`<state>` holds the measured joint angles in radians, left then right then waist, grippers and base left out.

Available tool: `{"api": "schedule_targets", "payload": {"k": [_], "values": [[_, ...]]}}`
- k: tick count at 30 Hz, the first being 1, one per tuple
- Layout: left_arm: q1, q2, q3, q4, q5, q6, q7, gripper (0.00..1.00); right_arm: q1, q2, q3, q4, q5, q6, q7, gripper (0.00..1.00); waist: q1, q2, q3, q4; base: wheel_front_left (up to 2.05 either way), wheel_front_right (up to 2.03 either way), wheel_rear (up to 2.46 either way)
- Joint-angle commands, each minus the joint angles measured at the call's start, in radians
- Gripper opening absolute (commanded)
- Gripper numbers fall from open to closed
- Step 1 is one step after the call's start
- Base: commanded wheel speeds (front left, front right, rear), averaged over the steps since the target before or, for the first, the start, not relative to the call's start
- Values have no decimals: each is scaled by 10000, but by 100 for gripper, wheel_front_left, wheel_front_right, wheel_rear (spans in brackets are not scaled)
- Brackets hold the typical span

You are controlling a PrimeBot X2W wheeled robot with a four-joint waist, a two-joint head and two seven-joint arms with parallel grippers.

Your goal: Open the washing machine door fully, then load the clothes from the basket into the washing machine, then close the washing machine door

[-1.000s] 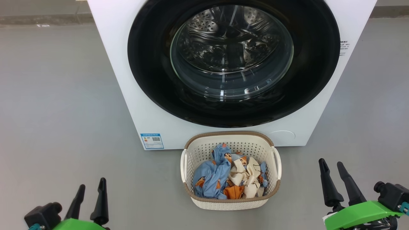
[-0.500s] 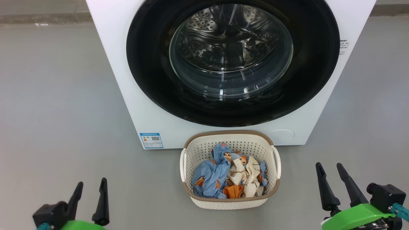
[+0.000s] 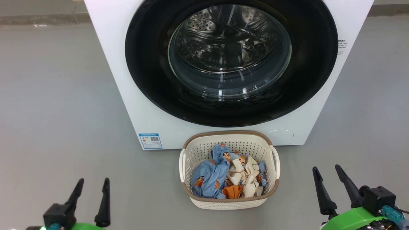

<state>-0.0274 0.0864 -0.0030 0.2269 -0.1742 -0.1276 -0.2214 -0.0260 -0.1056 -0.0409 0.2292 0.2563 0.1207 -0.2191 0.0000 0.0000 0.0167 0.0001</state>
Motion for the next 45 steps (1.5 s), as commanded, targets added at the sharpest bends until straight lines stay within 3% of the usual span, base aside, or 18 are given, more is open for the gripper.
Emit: {"api": "schedule_targets", "payload": {"k": [1,10,45], "values": [[-306,269,335,-217,412,22,-157,100,-402,-207,267,-197,-375,93,-182,100,1,0,8,6,0,0,0],[-318,291,447,-178,1410,11,-404,100,-418,-224,149,-20,-1220,100,-427,100,1,0,27,37,0,0,0],[-403,-12,1107,73,1473,238,-404,100,-432,-127,28,-156,-1266,100,-427,100,1,0,40,99,0,0,0]]}}
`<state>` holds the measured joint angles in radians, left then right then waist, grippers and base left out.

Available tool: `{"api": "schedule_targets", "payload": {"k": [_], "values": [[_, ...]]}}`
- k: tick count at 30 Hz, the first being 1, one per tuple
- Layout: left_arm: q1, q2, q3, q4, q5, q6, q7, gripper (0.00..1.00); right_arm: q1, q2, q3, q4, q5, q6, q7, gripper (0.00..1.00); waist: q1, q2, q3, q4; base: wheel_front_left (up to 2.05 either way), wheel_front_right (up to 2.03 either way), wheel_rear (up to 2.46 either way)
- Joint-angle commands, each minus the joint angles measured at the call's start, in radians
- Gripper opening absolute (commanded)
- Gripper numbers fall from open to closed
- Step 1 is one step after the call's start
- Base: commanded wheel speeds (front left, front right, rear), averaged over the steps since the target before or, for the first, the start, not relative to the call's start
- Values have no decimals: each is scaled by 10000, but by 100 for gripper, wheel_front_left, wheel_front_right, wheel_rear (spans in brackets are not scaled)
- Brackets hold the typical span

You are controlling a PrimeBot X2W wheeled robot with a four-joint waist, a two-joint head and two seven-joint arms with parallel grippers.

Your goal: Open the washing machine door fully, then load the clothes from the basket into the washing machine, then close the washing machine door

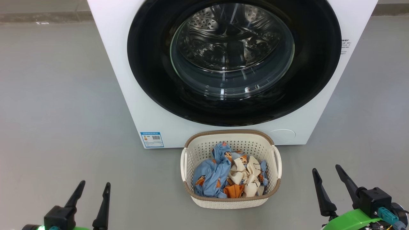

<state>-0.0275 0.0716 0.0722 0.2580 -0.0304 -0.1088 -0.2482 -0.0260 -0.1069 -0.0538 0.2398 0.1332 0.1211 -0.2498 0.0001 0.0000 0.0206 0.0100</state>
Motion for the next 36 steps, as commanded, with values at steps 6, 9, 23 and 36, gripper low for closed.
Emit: {"api": "schedule_targets", "payload": {"k": [6,9,23,36], "values": [[-391,105,358,-269,37,32,-136,100,-433,-104,166,-304,-49,96,-120,100,0,0,21,-14,0,0,-1],[-401,121,283,-241,27,-14,-136,100,-443,-112,172,-288,-34,96,-120,100,0,0,36,-22,18,18,-35],[-457,106,339,-285,-5,-86,-136,100,-469,-147,225,-245,0,96,-120,100,0,0,39,-95,83,83,-166],[-445,81,304,-442,-115,-144,-136,100,-463,-136,278,-260,-12,96,-120,100,0,0,45,-92,108,108,-216]]}}
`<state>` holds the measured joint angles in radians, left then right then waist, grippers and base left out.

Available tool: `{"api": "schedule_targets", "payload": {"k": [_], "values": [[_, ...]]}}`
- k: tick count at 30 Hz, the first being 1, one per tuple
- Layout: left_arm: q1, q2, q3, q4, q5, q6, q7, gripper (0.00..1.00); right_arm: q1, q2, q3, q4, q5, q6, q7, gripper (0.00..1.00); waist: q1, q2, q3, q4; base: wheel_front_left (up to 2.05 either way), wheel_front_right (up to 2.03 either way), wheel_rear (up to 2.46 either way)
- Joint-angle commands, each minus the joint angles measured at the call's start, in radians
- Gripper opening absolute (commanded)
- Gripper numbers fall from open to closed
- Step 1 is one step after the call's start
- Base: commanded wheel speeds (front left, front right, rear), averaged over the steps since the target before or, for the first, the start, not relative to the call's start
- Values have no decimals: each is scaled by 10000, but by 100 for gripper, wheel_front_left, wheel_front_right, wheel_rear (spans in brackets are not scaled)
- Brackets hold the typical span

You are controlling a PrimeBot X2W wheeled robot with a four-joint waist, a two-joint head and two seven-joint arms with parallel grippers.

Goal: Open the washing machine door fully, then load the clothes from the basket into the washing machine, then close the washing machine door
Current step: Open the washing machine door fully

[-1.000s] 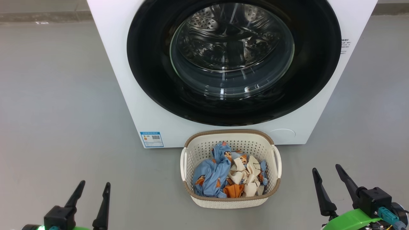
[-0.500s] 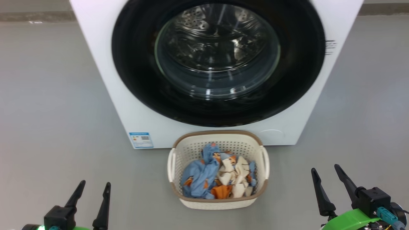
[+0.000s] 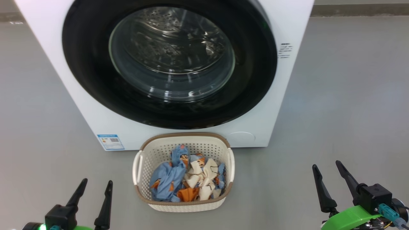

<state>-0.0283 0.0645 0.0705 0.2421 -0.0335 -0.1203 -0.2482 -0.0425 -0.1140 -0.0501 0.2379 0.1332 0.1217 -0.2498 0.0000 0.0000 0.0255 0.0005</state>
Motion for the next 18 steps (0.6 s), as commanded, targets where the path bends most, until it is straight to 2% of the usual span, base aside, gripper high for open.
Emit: {"api": "schedule_targets", "payload": {"k": [1,7,18], "values": [[-429,155,312,-272,-84,-34,-136,100,-297,-66,240,-238,-16,90,-120,100,0,0,-6,6,64,64,-128],[-400,156,314,-288,-112,-60,-136,100,-298,-100,264,-206,4,90,-120,100,0,0,-38,7,36,36,-73],[-386,138,328,-289,-130,-84,-136,100,-313,-86,249,-233,-9,90,-120,100,0,0,-27,-18,1,1,-2]]}}
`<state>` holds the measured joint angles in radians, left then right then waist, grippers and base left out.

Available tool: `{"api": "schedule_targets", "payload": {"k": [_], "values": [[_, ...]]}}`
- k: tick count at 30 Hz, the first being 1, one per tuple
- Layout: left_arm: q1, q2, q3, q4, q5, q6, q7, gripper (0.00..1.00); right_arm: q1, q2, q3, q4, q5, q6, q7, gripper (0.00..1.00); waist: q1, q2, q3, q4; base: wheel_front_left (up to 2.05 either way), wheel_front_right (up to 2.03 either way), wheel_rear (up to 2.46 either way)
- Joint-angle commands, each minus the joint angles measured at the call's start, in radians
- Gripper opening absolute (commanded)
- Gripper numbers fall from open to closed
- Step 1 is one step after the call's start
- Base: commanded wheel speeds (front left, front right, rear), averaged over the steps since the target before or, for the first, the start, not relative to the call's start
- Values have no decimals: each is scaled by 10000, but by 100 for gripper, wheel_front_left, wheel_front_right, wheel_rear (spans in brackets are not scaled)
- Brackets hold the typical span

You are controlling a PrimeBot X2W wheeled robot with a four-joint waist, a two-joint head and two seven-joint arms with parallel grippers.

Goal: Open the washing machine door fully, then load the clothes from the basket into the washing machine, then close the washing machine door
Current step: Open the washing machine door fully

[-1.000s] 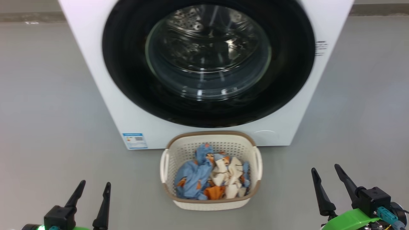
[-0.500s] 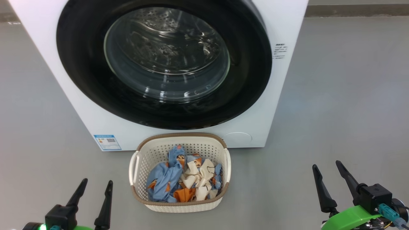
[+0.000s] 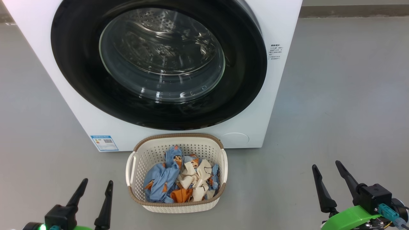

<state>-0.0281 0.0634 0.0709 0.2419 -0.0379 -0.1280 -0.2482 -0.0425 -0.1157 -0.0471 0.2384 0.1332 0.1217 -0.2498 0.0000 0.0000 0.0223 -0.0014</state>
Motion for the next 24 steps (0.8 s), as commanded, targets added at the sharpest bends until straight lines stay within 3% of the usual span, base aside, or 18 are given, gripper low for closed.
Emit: {"api": "schedule_targets", "payload": {"k": [1,10,11,12,13,24], "values": [[-394,146,327,-287,-87,-9,-136,100,-313,-71,205,-244,-7,90,-120,100,0,0,10,4,0,0,0],[-399,112,356,-281,-78,-16,-136,100,-297,-45,163,-277,42,90,-120,100,0,0,9,33,0,0,0],[-396,109,360,-281,-80,-17,-136,100,-295,-30,171,-291,64,90,-120,86,0,0,8,33,0,0,0],[-394,107,362,-284,-82,-18,-136,100,-291,-14,195,-309,113,90,-120,40,0,0,11,34,0,0,0],[-395,105,361,-285,-84,-18,-136,100,-281,-7,230,-289,197,90,-120,0,0,0,13,39,0,0,0],[-410,101,376,-317,-140,-24,-136,100,-301,-38,269,-303,384,90,-120,0,0,0,80,11,0,0,0]]}}
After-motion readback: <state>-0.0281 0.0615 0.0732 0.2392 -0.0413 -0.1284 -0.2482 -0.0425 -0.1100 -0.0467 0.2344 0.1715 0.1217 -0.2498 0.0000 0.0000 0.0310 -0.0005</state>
